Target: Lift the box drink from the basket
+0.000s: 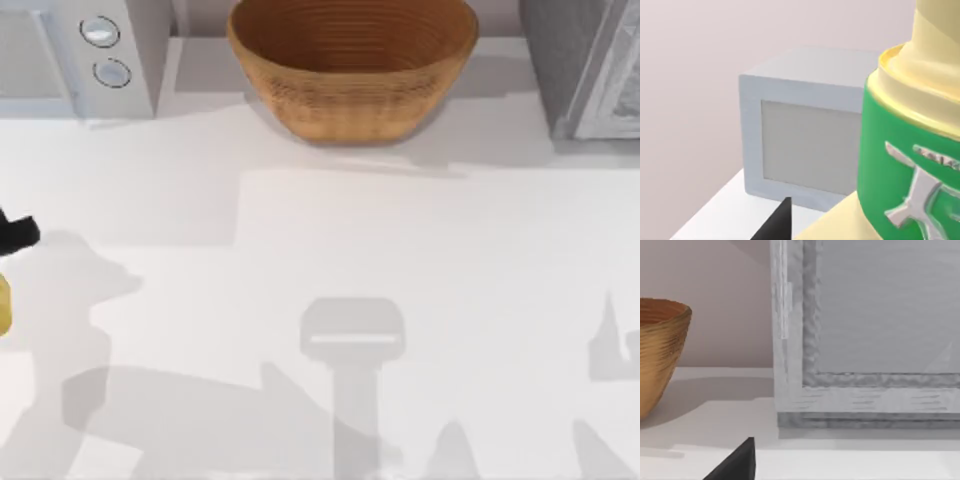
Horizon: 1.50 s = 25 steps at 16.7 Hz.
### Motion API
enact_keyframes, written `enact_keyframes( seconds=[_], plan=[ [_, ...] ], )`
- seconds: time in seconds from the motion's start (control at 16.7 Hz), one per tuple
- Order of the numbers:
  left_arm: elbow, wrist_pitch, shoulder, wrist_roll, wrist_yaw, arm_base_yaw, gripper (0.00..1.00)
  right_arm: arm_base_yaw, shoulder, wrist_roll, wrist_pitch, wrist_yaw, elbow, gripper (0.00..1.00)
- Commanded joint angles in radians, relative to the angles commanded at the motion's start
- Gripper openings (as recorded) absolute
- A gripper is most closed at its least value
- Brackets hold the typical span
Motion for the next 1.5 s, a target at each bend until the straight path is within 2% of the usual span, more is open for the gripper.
enact_keyframes(
  seconds=[0.18,0.36,0.48,0.6,1.08,1.5],
  plan=[
    [0.061,0.165,0.232,0.003,-0.2,-0.093,0.0,0.0,0.0,0.0,0.0,0.0,0.0,1.0],
    [0.108,0.296,0.419,0.006,-0.365,-0.168,0.0,0.0,0.0,0.0,0.0,0.0,0.0,1.0],
    [0.13,0.357,0.501,0.008,-0.438,-0.203,0.0,0.0,0.0,0.0,0.0,0.0,0.0,1.0],
    [0.141,0.391,0.545,0.01,-0.477,-0.224,0.0,0.0,0.0,0.0,0.0,0.0,0.0,1.0],
    [0.134,0.418,0.581,0.014,-0.47,-0.211,0.0,0.0,0.0,0.0,0.0,0.0,0.0,1.0],
    [0.128,0.656,0.796,0.007,-0.376,-0.116,0.0,0.0,0.0,0.0,0.0,0.0,0.0,1.0]
  ],
)
